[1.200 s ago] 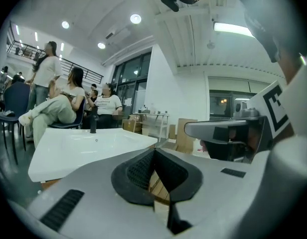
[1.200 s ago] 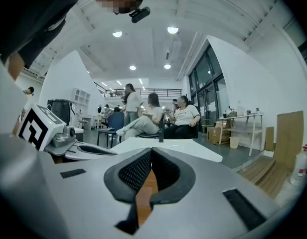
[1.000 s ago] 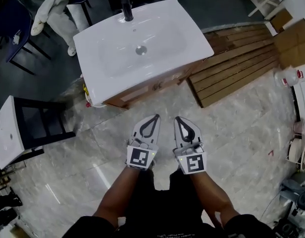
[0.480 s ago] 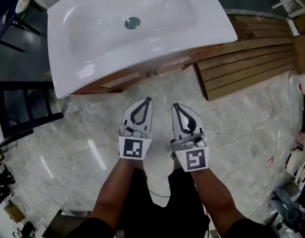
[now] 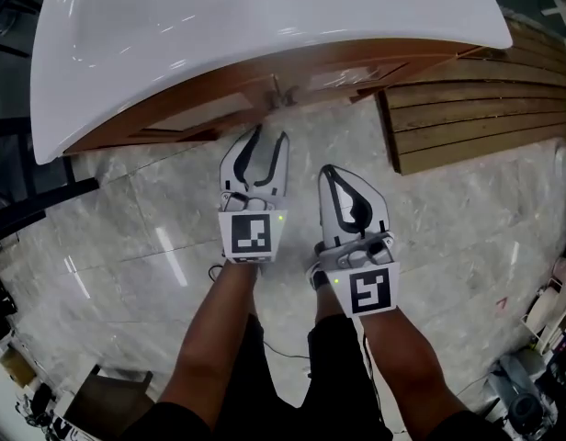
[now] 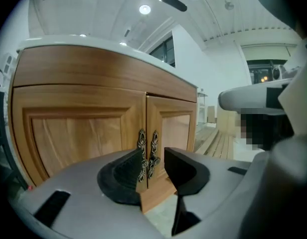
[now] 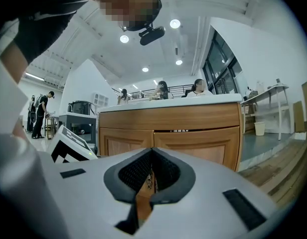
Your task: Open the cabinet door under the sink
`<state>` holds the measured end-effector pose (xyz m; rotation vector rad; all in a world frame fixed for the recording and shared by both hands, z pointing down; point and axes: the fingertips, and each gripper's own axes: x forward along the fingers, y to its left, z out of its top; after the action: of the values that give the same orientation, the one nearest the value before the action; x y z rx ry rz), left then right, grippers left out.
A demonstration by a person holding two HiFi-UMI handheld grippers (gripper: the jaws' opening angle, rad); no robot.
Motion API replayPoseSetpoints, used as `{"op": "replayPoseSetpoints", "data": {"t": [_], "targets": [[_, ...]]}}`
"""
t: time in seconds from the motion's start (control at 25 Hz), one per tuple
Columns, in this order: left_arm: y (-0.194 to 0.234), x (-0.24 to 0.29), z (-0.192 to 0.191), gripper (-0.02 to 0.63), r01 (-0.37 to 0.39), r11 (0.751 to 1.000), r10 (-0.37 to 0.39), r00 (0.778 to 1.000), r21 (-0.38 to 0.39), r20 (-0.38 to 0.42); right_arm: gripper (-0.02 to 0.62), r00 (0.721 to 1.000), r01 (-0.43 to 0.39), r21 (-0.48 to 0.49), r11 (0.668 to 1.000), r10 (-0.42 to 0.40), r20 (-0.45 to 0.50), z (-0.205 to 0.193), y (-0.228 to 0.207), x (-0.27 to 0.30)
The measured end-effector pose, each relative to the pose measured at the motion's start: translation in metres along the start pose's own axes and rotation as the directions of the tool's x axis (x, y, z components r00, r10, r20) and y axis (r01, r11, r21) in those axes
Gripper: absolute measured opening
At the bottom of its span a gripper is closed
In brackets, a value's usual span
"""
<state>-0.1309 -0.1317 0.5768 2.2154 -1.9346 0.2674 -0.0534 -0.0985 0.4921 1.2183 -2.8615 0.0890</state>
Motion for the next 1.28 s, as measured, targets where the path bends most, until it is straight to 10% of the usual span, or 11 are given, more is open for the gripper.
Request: {"op": "replayPoseSetpoints", "data": {"t": [1.28], "targets": [[0.025, 0.067, -0.051, 0.094, -0.288, 0.957, 0.288, 0.956, 0.008, -0.059, 0.021, 0.994, -0.104, 0.017, 0.994, 0.105, -0.036, -0.045, -0.042, -0.026]]}}
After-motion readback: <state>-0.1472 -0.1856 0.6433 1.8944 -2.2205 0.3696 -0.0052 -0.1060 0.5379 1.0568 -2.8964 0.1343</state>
